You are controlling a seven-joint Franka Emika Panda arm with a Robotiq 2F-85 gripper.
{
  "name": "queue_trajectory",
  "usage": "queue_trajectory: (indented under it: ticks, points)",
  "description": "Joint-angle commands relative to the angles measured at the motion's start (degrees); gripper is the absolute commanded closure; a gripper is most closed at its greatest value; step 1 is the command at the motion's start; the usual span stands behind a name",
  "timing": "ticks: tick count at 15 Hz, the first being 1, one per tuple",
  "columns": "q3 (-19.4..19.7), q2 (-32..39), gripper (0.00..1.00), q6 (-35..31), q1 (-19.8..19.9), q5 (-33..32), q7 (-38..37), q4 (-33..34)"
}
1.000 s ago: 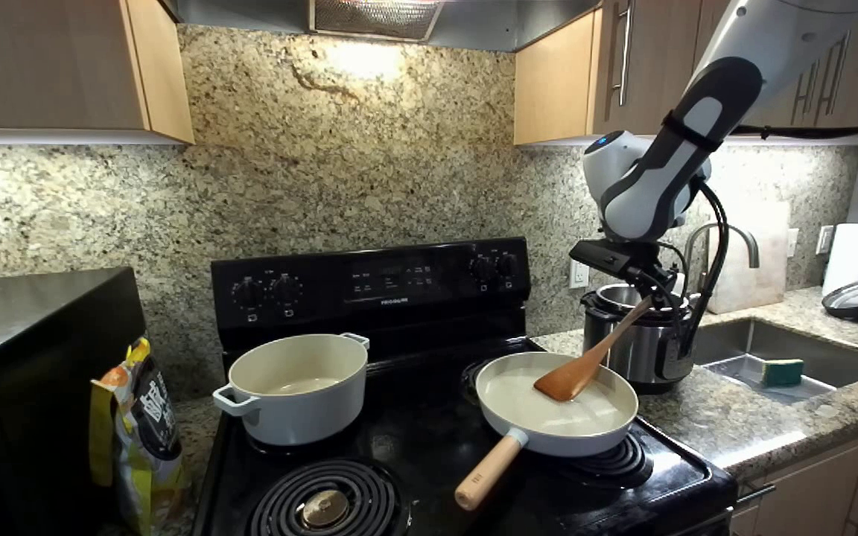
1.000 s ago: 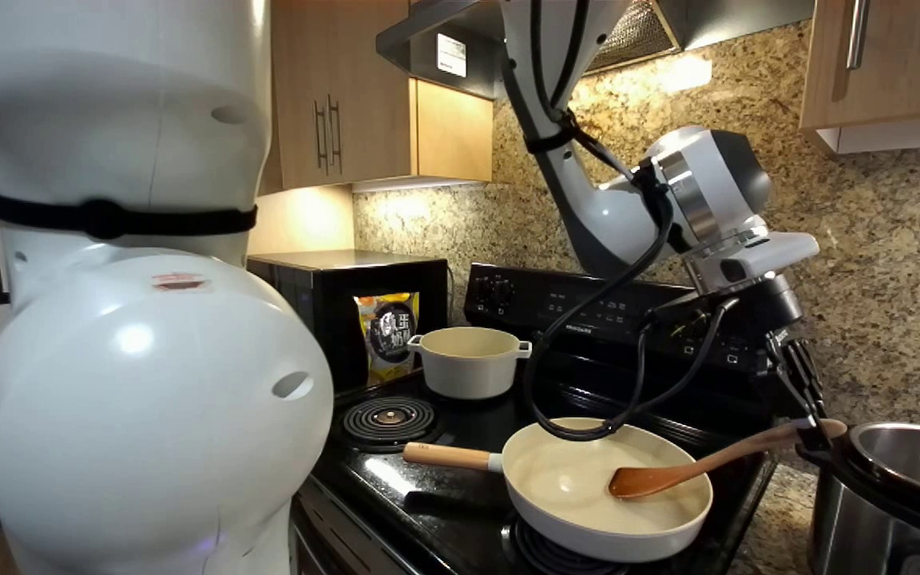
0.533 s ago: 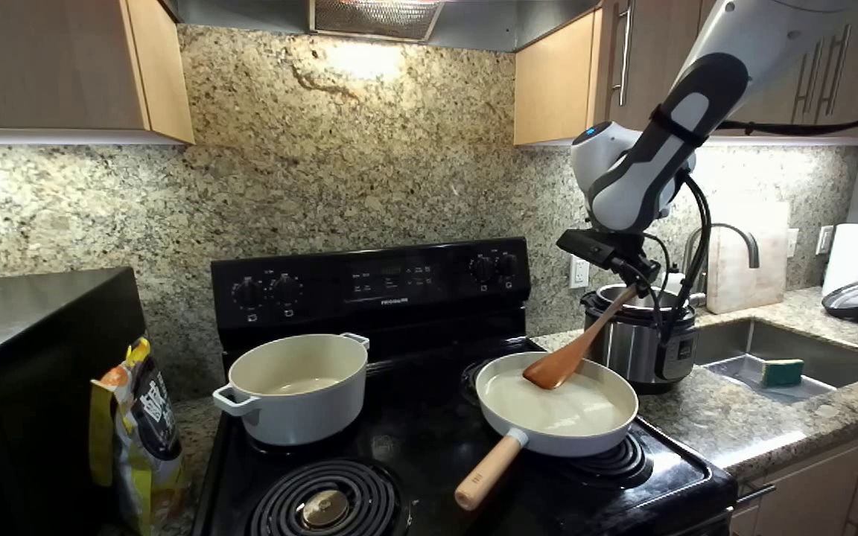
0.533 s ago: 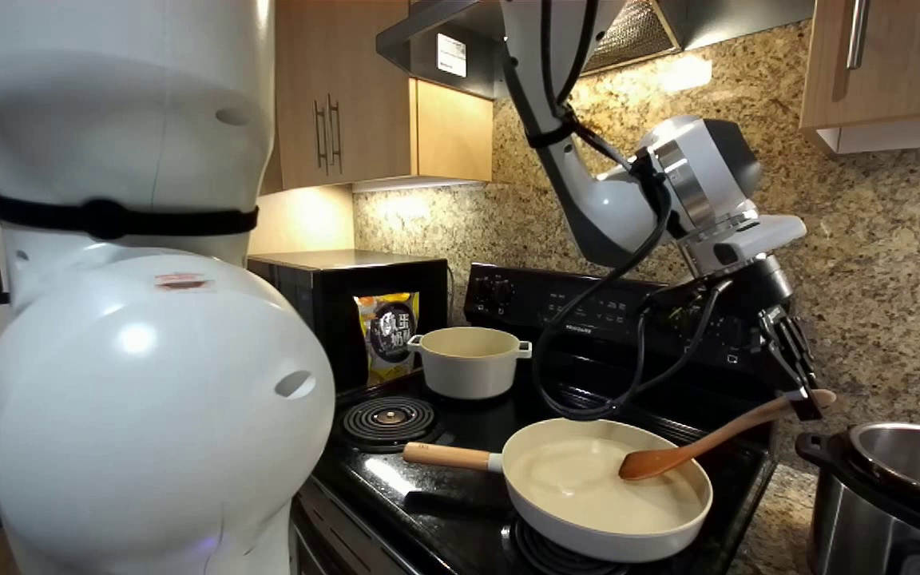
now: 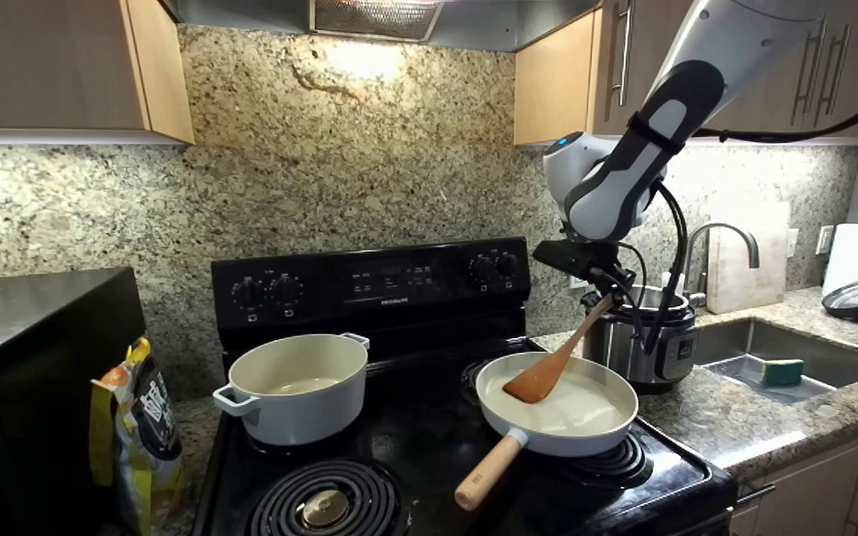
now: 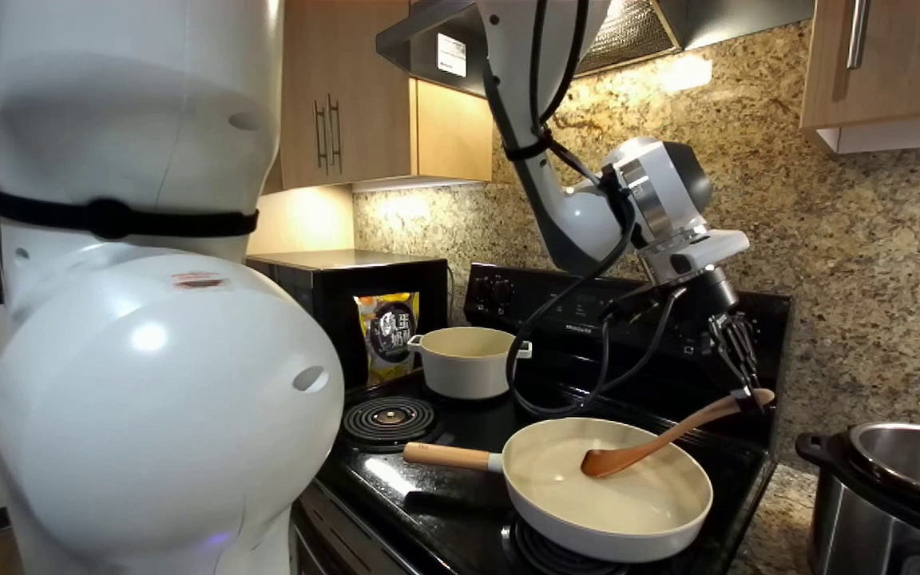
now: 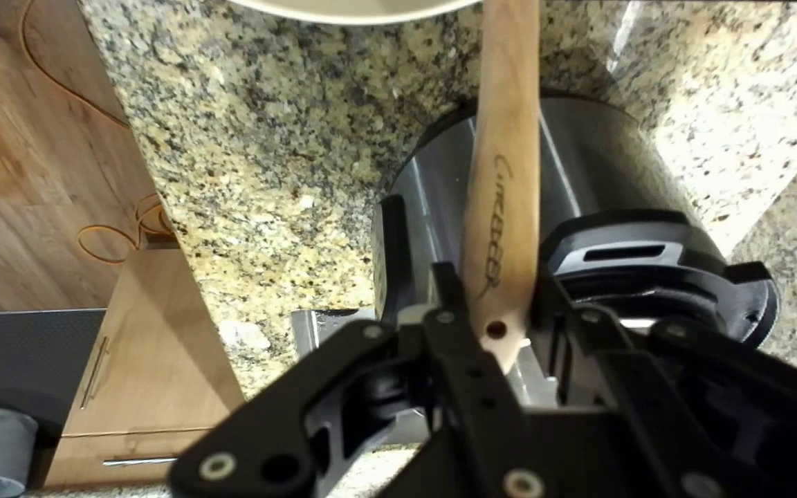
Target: Pick up the cooking stick and stir in the pan
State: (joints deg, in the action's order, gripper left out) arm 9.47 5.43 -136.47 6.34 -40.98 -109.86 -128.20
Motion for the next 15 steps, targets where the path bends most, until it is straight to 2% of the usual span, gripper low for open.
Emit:
queue_trajectory:
  ticks: [1, 8, 15]
  points:
    - [-0.67, -0.95, 0.90, 0.94, -0.56, 0.99, 2.51, -2.11]
    - [-0.60, -2.94, 0.90, 1.50, -0.10, 2.01, 10.49, -7.59]
    - [1.32, -4.75, 0.90, 3.64, 1.28, 0.58, 11.11, -9.30]
